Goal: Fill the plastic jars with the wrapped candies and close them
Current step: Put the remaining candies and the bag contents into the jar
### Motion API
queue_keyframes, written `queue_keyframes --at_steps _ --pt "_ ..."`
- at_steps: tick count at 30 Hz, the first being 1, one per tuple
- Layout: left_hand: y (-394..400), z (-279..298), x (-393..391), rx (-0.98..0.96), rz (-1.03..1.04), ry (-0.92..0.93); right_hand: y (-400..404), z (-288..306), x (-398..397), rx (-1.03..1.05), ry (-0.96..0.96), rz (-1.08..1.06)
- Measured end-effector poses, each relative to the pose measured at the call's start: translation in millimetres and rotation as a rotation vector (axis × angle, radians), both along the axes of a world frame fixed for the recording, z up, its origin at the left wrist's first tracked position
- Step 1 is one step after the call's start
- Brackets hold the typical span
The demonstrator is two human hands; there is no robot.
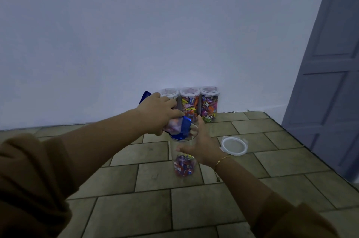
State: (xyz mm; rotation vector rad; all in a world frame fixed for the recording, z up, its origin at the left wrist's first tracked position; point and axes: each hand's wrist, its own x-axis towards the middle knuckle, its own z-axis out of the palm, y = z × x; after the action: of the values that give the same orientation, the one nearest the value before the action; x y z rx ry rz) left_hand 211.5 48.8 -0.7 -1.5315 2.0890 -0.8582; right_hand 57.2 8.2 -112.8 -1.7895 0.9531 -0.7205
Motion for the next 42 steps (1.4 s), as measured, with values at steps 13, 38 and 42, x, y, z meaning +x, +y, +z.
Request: queue_keyframes --at_steps 13,38,42 --pt "-4 -3 -7 0.02 0.008 -0.019 2 6 -1 -0.035 0.078 -0.011" --pt "-12 1 -3 -0.068 -0.052 0.01 3 8 -3 -0.04 0.064 0.021" --pt "-11 2 -1 -0.102 -0.074 0.026 2 6 -2 -0.077 0.051 0.023"
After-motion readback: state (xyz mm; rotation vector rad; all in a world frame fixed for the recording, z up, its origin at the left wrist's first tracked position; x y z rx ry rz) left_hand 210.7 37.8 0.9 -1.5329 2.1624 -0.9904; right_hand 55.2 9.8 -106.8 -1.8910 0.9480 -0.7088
